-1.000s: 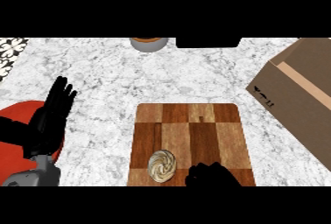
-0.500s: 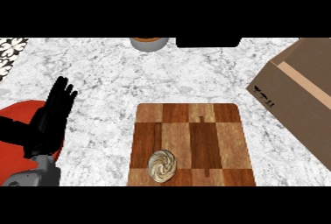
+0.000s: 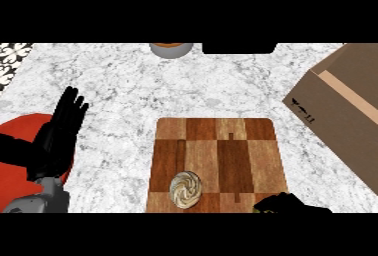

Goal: Pick the lemon from the cutting board and place it in the cardboard box

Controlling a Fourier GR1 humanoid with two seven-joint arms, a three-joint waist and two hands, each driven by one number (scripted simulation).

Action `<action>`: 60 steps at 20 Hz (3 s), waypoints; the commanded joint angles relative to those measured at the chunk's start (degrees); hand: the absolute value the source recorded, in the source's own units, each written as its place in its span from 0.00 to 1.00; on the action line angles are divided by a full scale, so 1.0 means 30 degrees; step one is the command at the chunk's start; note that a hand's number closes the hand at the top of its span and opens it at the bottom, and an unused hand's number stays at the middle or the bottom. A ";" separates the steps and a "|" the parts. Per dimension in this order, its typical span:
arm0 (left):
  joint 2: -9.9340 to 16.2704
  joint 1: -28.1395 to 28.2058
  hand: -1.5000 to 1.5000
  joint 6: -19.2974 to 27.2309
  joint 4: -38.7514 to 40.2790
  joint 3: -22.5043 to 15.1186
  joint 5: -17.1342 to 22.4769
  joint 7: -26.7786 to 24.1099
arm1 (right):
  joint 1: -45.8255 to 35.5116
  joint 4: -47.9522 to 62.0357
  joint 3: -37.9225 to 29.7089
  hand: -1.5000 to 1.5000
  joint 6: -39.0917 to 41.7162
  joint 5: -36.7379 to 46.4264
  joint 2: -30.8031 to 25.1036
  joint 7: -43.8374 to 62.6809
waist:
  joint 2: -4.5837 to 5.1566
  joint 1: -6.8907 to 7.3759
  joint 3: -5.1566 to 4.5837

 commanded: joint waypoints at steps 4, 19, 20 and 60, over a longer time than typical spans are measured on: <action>-0.0050 -0.0217 0.50 -0.0102 0.0533 -0.0106 -0.0148 -0.0342 | -0.1116 -0.3766 -0.5639 1.00 0.2540 -0.4489 0.0838 0.0952 | 0.0132 0.0113 0.0011; 0.0076 -0.0160 0.50 -0.0427 0.0073 0.0029 0.0148 -0.0166 | -0.8271 0.9003 -1.8324 1.00 0.2676 -0.7957 -0.1316 -0.5453 | 0.0044 0.0314 0.0017; -0.0156 0.0348 0.50 -0.0089 -0.0928 -0.0518 -0.0235 0.0499 | -0.8742 1.0257 -1.8878 1.00 0.2712 -0.8322 -0.2132 -0.6459 | 0.0041 0.0389 0.0024; -0.0428 0.0215 0.50 0.0393 -0.0752 -0.0259 -0.0531 0.0476 | -1.4979 2.6171 -2.7800 0.00 0.5167 -2.0794 -0.4197 -1.1447 | -0.0041 0.0185 0.0014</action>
